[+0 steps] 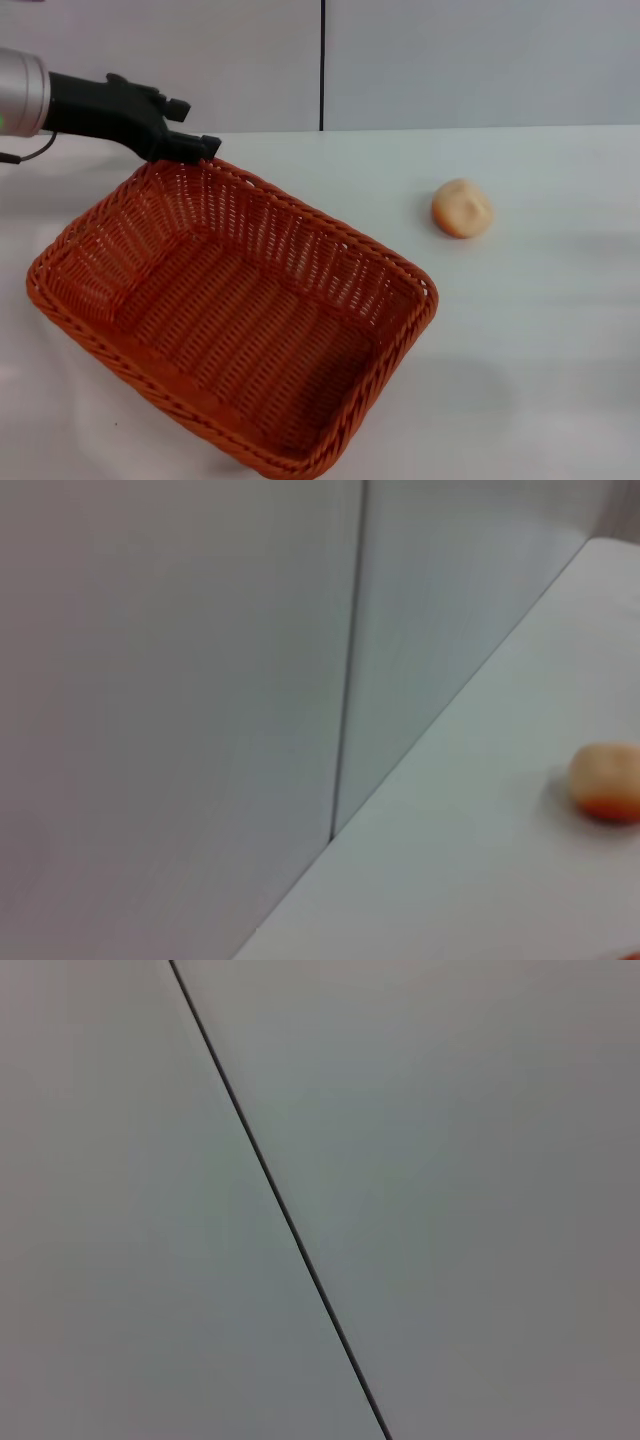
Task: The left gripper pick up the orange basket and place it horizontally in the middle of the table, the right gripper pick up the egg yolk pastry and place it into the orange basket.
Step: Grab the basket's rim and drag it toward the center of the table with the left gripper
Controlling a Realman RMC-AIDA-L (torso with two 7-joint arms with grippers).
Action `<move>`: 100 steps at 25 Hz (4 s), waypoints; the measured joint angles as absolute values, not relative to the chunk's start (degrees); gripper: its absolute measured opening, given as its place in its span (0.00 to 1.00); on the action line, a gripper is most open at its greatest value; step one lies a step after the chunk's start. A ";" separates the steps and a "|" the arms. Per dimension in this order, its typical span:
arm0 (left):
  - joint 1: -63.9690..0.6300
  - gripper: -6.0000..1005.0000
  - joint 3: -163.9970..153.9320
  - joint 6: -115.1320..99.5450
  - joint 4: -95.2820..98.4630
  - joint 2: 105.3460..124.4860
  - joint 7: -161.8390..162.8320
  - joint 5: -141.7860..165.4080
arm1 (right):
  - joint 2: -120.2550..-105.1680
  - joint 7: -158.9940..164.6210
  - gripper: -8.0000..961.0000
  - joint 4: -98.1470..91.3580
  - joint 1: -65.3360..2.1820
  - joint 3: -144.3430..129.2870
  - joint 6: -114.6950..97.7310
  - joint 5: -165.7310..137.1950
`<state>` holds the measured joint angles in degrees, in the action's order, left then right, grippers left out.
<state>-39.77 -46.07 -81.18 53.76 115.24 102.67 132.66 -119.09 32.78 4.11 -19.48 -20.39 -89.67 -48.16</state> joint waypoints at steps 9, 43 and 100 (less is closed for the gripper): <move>-38.92 0.69 -45.88 -80.24 53.22 115.08 102.70 134.64 | -118.95 35.37 0.50 3.53 -19.70 -20.39 -88.56 -48.16; -39.74 0.66 -49.22 -76.48 50.98 115.84 101.98 139.27 | -119.11 36.03 0.50 3.73 -19.31 -20.39 -88.79 -48.26; -31.19 0.22 -46.97 -82.36 66.70 117.66 136.17 137.08 | -119.00 36.04 0.50 3.45 -21.02 -19.69 -84.27 -48.03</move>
<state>-31.19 -46.97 -82.36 66.70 117.66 136.17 137.08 -119.00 36.04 3.45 -21.02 -19.69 -84.27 -48.03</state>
